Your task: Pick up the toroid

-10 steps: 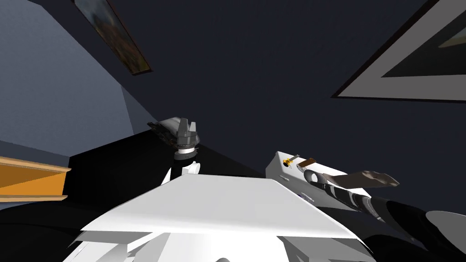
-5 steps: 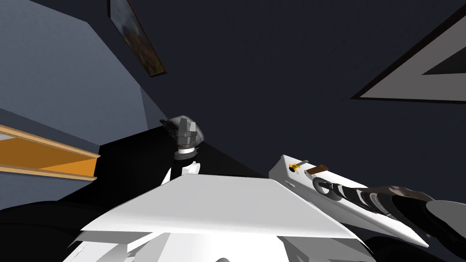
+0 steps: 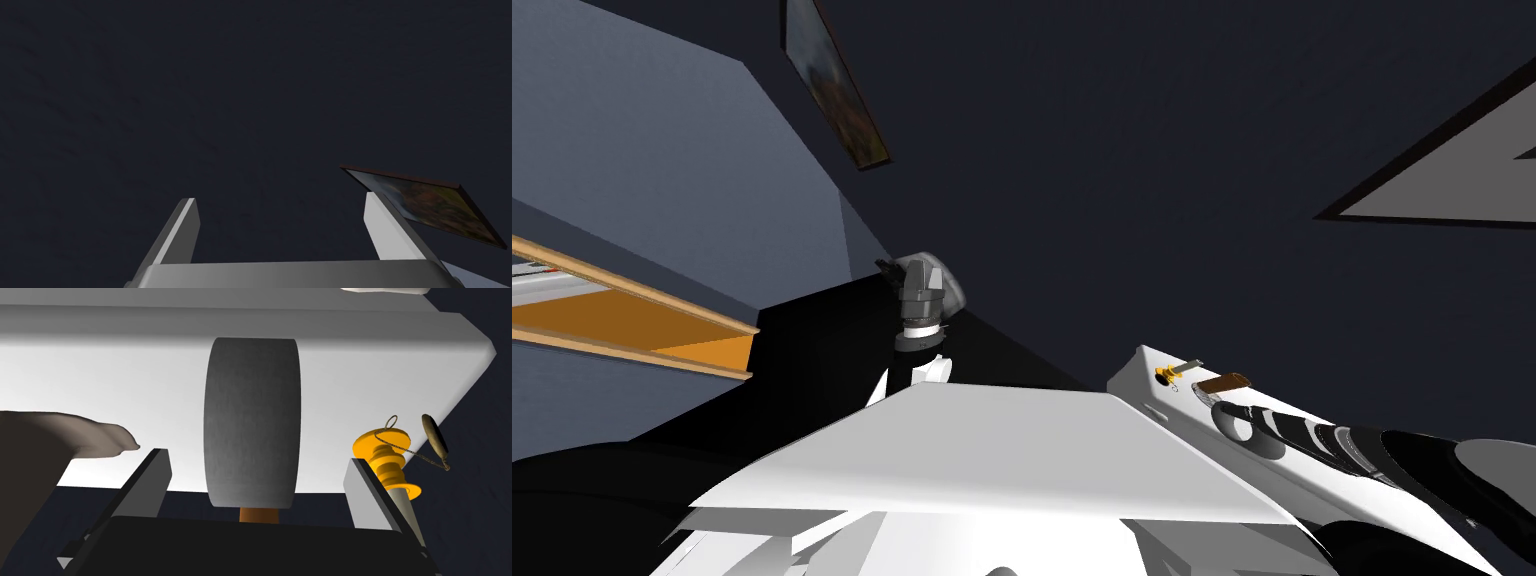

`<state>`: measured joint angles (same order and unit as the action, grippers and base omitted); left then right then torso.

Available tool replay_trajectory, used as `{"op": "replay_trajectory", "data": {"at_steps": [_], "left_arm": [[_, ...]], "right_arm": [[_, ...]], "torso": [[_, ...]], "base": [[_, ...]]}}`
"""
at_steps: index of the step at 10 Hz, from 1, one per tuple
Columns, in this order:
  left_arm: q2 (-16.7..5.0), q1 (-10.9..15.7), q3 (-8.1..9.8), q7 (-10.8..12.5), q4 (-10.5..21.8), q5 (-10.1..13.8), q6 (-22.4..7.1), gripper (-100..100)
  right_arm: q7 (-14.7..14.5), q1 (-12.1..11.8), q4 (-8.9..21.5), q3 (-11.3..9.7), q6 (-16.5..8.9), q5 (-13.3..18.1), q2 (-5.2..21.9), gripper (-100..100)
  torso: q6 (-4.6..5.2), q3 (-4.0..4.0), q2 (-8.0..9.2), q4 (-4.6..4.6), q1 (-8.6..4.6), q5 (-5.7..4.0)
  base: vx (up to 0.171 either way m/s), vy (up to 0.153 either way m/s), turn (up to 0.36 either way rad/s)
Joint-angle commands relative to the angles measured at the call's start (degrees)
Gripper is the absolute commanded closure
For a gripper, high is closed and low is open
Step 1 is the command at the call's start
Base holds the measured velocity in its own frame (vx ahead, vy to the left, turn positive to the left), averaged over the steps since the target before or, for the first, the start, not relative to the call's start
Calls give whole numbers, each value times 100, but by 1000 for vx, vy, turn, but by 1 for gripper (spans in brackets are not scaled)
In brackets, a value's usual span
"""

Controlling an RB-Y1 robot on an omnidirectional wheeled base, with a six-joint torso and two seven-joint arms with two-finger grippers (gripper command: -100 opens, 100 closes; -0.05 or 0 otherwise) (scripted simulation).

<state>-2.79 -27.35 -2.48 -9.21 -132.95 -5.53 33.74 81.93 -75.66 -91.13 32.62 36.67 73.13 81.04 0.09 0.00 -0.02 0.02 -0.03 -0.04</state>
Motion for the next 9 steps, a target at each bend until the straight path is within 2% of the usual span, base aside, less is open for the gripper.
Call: {"op": "replay_trajectory", "data": {"at_steps": [1, 5, 6, 7, 9], "left_arm": [[0, 0, 0, 0, 0, 0, 0, 0], [0, 0, 0, 0, 0, 0, 0, 0], [0, -1, 0, 0, 0, 0, 0, 0], [0, -1, 1, 0, 0, 0, 0, 0], [0, -1, 1, 0, 0, 0, 0, 0]], "right_arm": [[-114, 110, 181, -216, -80, -71, -116, -100], [-269, 265, 444, -523, -186, -174, -294, -100], [-215, 213, 369, -459, -181, -141, -269, -100], [-223, 219, 377, -471, -190, -144, -272, 100], [-222, 216, 378, -470, -189, -143, -271, 100]], "torso": [[0, 0, 0, 0, 0, 0], [2, 4, 5, 2, 0, 0], [5, 3, 4, 2, -1, 0], [7, 1, 1, 1, -2, 1], [5, -1, -3, 1, -2, -2]], "base": [[-39, 8, 274], [-27, 8, 139], [-8, 1, 14], [0, 0, 0], [0, 0, 0]]}}
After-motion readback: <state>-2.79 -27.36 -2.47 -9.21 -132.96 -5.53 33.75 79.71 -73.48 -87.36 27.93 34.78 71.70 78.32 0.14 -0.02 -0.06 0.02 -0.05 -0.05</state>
